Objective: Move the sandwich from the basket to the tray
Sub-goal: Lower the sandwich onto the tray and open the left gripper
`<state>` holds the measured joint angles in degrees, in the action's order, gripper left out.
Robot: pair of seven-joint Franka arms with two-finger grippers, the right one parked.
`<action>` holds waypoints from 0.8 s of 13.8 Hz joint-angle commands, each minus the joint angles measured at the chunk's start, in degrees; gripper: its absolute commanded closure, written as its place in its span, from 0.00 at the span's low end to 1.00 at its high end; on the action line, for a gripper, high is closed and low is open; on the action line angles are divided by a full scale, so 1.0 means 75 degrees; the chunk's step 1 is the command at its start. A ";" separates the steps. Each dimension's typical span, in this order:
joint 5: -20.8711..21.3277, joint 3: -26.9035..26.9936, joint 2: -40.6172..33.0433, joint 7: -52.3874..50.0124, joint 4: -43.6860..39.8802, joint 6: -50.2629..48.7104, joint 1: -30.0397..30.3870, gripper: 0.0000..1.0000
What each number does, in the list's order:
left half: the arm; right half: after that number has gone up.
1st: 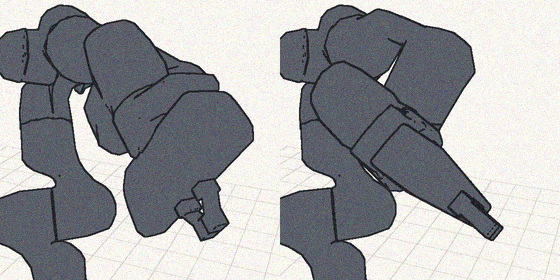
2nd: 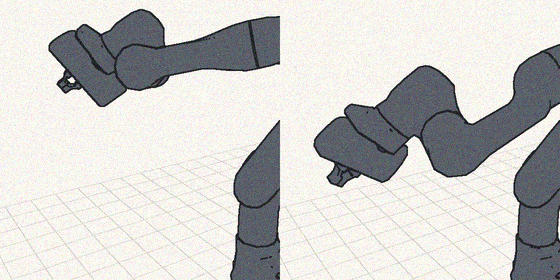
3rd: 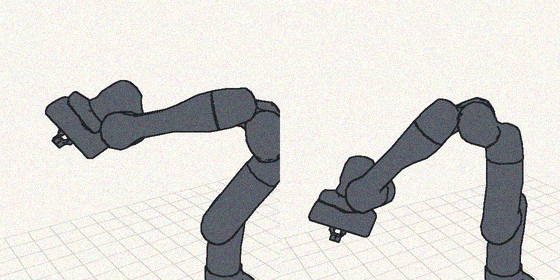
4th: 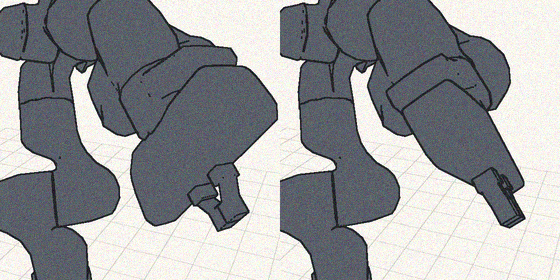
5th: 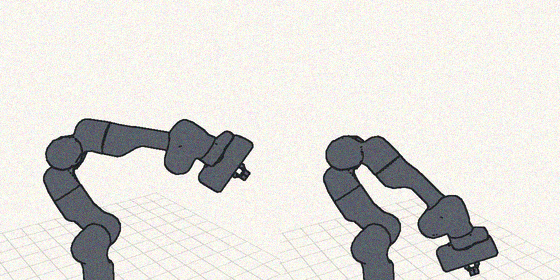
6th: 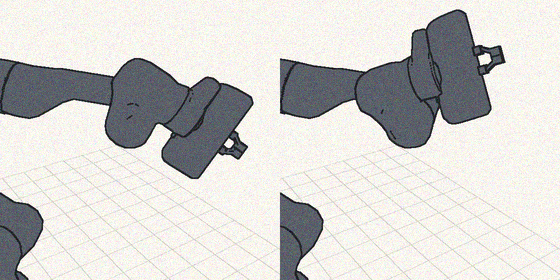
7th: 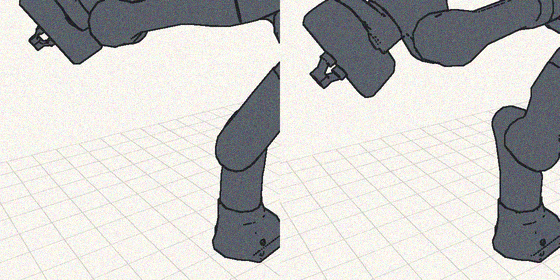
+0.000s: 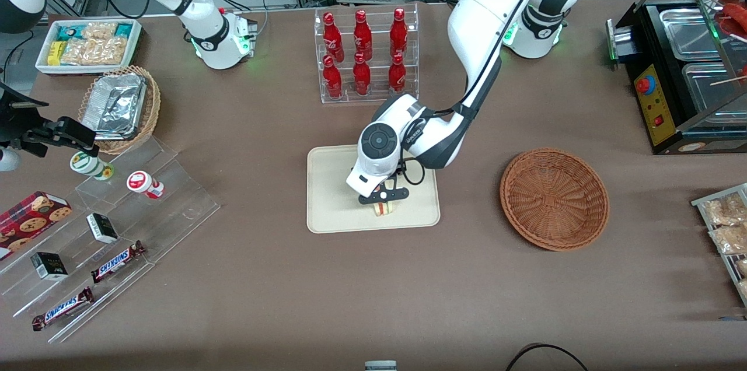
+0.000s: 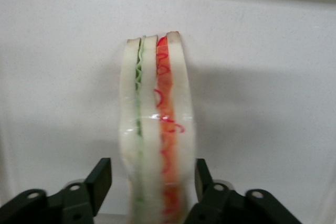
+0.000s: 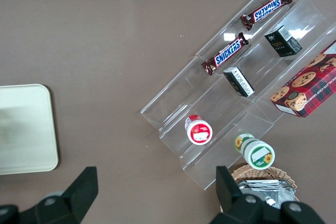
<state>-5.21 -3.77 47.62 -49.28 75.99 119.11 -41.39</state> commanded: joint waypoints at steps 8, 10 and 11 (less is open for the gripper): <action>-0.0043 0.0151 -0.0418 -0.0062 -0.1168 -0.1700 0.0093 0.00; -0.0055 0.0140 -0.0735 0.0078 -0.1156 -0.1958 0.0233 0.00; -0.0043 0.0140 -0.0864 0.0311 -0.1144 -0.2122 0.0280 0.00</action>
<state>-5.22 -2.86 43.99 -49.11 66.74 105.96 -40.13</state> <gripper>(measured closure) 0.000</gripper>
